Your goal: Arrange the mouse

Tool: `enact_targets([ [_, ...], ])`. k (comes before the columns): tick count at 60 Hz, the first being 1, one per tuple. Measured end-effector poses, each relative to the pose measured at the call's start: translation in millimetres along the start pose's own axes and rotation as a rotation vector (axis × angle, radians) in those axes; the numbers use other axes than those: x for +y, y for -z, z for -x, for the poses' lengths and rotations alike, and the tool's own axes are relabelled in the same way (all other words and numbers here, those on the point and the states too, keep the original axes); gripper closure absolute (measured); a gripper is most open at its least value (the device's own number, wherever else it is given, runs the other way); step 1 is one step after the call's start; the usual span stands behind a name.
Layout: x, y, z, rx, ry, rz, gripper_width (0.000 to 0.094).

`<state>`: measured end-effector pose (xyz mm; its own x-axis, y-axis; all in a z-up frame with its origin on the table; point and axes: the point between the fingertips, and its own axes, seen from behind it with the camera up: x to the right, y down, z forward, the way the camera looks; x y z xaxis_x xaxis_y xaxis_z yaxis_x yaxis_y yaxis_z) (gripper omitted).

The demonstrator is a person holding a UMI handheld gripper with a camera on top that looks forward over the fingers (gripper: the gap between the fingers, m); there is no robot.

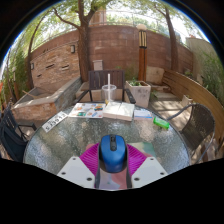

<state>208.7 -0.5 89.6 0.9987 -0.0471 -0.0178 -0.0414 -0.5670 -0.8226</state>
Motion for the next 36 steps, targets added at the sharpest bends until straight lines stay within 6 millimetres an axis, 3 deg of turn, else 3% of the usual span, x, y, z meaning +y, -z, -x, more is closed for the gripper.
enact_targets([
  [5, 42, -20, -22, 0.012, -0.002, 0.093, 0.058],
  [6, 62, -32, -21, 0.018, 0.002, 0.107, 0.0578],
  [11, 80, -39, -35, 0.008, 0.029, 0.144, 0.0492],
  [15, 95, -38, -31, -0.013, 0.036, 0.175, 0.0407],
  [17, 92, -33, -31, -0.015, 0.034, 0.166, 0.0309],
  [20, 82, -22, -30, -0.017, 0.04, 0.139, 0.0064],
  [23, 71, -8, -25, -0.014, 0.054, 0.119, 0.0123],
  [27, 56, 17, -22, -0.01, 0.061, 0.095, 0.007],
  [36, 36, 86, -10, 0.004, 0.069, 0.034, 0.0083],
])
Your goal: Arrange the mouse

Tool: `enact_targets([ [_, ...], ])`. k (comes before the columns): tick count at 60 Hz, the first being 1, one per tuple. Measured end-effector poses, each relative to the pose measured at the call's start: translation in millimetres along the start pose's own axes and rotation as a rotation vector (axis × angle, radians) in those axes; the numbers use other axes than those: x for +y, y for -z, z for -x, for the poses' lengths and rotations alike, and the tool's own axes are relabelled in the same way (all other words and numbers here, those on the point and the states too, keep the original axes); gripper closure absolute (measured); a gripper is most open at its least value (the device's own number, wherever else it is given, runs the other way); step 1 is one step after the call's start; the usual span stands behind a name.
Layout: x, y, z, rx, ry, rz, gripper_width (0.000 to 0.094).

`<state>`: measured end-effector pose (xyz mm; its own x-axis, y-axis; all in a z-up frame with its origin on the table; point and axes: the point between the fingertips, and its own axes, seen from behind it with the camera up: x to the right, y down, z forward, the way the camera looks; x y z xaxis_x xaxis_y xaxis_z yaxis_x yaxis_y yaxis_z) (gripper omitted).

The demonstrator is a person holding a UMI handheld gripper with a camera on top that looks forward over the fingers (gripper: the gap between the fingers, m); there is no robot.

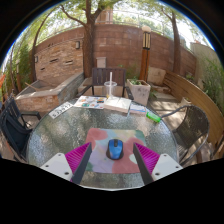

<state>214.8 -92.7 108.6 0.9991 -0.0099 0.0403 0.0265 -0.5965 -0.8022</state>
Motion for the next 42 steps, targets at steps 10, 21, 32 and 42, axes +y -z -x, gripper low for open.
enact_targets([
  [10, -9, 95, 5, 0.043, 0.029, -0.055, 0.0083],
  [21, 4, 174, 18, 0.048, 0.021, -0.071, 0.0085],
  [32, 15, 210, 21, 0.048, 0.019, -0.072, 0.0083],
  [42, 14, 217, 21, 0.047, 0.019, -0.078, 0.0084],
])
